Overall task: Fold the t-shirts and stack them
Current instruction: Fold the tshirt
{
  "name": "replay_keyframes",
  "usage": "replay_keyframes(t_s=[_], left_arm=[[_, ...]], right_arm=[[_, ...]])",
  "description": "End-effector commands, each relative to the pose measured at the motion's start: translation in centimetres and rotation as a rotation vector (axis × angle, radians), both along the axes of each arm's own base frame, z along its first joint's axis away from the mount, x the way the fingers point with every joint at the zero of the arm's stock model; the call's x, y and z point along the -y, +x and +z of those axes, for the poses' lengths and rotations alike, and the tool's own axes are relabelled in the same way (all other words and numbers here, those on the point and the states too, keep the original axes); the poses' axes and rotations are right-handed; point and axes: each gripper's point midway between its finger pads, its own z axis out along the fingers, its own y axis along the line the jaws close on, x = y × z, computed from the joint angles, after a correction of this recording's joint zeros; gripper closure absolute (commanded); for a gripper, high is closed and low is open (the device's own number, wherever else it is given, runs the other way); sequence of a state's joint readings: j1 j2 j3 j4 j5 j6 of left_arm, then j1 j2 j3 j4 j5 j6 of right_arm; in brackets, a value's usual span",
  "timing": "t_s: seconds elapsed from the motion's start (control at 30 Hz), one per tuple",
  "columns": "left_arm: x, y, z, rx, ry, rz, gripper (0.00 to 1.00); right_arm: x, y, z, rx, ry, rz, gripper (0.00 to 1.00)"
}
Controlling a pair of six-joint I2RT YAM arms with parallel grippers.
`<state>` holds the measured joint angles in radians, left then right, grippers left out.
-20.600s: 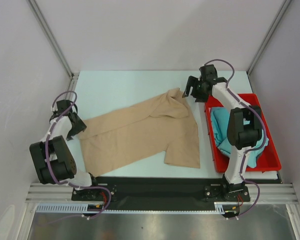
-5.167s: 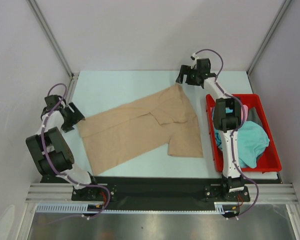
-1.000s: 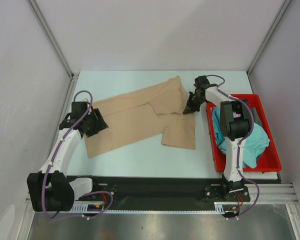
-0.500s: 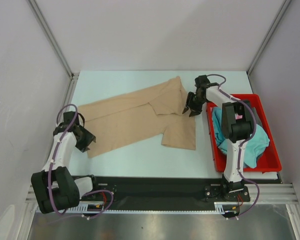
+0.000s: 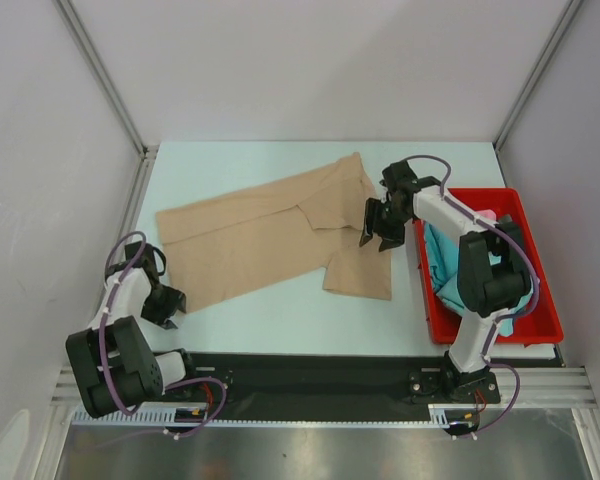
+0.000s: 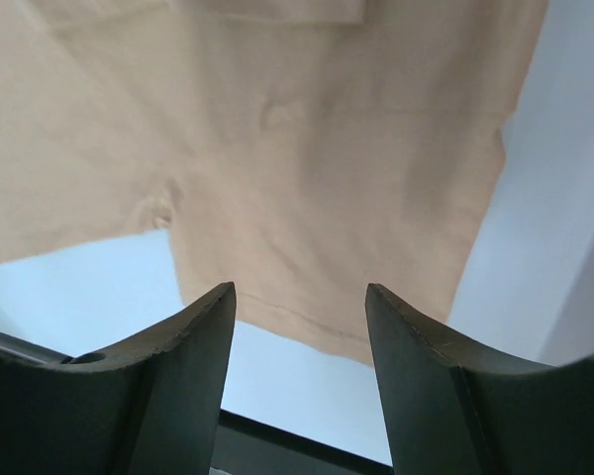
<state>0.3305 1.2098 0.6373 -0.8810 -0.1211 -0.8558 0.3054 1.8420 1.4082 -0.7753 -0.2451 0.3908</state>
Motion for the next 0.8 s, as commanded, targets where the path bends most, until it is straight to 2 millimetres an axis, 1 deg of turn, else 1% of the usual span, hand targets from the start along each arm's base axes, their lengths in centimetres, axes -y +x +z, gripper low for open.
replay_keyframes(t_s=[0.0, 0.03, 0.13, 0.17, 0.3, 0.37, 0.4, 0.47, 0.5, 0.53, 0.57, 0.63, 0.67, 0.73, 0.77], left_arm=[[-1.1, 0.5, -0.1, 0.008, 0.025, 0.048, 0.48], [-1.3, 0.9, -0.2, 0.020, 0.027, 0.054, 0.48], [-1.0, 1.2, -0.7, 0.029, 0.006, 0.054, 0.47], [-0.8, 0.8, -1.1, 0.017, -0.001, 0.057, 0.47], [-0.8, 0.8, -2.0, 0.021, -0.009, 0.071, 0.47], [-0.7, 0.7, -2.4, 0.018, -0.015, 0.072, 0.49], [-0.7, 0.7, -2.5, 0.015, -0.020, 0.072, 0.55], [-0.5, 0.6, -2.9, 0.010, -0.037, 0.082, 0.61], [-0.4, 0.6, -3.0, 0.012, -0.042, 0.085, 0.71], [-0.5, 0.6, -3.1, 0.011, -0.044, 0.091, 0.77], [-0.5, 0.5, -3.2, 0.008, -0.044, 0.091, 0.86], [-0.8, 0.2, -3.2, 0.001, -0.043, 0.102, 0.97], [-1.2, 0.1, -3.0, -0.001, -0.027, 0.105, 1.00], [-1.6, -0.1, -2.8, 0.000, -0.016, 0.122, 1.00], [-1.7, -0.1, -2.7, 0.004, -0.013, 0.121, 1.00]], right_arm=[[0.7, -0.7, 0.6, 0.021, -0.007, 0.020, 0.39], [0.8, -0.9, 0.7, 0.020, -0.006, 0.021, 0.38], [0.7, -1.3, 0.7, 0.016, 0.002, 0.024, 0.39], [0.7, -1.5, 0.7, 0.012, 0.005, 0.024, 0.39], [0.9, -2.2, 0.6, -0.004, 0.004, 0.026, 0.39], [1.1, -3.0, 0.2, -0.027, -0.005, 0.031, 0.38], [1.4, -3.2, 0.0, -0.036, -0.014, 0.026, 0.35], [1.9, -4.4, -0.6, -0.075, -0.038, 0.030, 0.32], [2.3, -4.6, -0.8, -0.081, -0.053, 0.027, 0.31], [2.5, -4.9, -1.0, -0.089, -0.063, 0.025, 0.30], [2.8, -5.4, -1.4, -0.101, -0.076, 0.024, 0.30], [3.4, -5.4, -1.9, -0.106, -0.097, 0.014, 0.31], [3.7, -5.3, -2.2, -0.107, -0.112, 0.009, 0.33], [4.6, -4.8, -2.8, -0.107, -0.137, -0.015, 0.38], [4.7, -4.6, -2.9, -0.107, -0.130, -0.026, 0.43]])
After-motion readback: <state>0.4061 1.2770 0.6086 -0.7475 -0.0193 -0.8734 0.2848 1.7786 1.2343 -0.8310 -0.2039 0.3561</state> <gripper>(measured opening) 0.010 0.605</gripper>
